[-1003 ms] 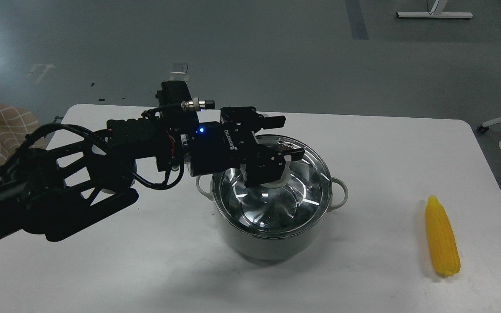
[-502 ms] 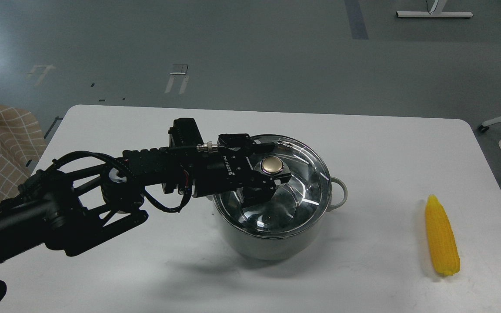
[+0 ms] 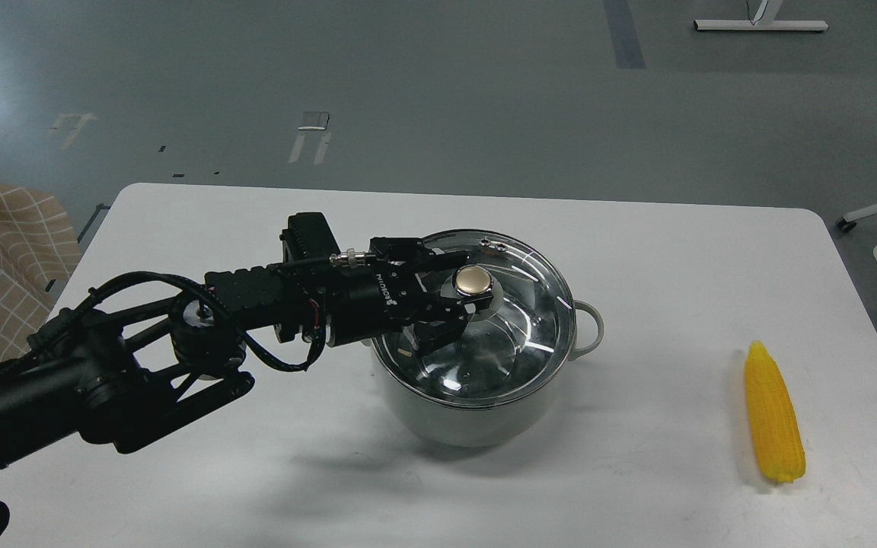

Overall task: Open pot and put corn in
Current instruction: 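Reach the left gripper over the pot and grasp the lid's brass knob, then lift the glass lid off the pot with the left gripper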

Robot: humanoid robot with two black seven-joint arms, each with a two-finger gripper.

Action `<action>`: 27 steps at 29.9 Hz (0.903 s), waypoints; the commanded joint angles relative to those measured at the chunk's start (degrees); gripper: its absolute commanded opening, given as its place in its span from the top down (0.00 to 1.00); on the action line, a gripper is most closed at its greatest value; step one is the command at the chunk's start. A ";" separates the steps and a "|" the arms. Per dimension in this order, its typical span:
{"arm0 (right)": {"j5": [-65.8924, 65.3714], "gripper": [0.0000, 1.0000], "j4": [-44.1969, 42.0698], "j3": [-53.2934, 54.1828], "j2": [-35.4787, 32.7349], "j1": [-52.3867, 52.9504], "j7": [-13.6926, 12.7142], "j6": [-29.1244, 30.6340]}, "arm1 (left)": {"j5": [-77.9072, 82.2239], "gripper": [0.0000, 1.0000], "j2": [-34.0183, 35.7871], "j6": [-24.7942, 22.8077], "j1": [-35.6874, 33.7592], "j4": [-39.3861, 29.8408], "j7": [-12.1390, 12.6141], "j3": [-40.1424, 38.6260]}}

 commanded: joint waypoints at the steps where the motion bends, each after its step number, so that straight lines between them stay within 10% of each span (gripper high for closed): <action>1: 0.00 0.00 -0.01 0.00 -0.10 0.00 -0.01 0.02 | -0.02 0.59 0.00 0.16 0.00 -0.20 -0.12 -0.08; 18: 0.00 0.00 -0.19 -0.09 -0.02 -0.79 -0.01 0.02 | -3.09 0.72 16.69 2.01 0.00 -12.33 -3.90 -6.41; 27: 0.00 0.00 -0.19 -0.01 -0.02 -1.49 -0.01 0.02 | -14.60 0.72 35.15 14.21 8.94 -7.43 -7.68 -5.53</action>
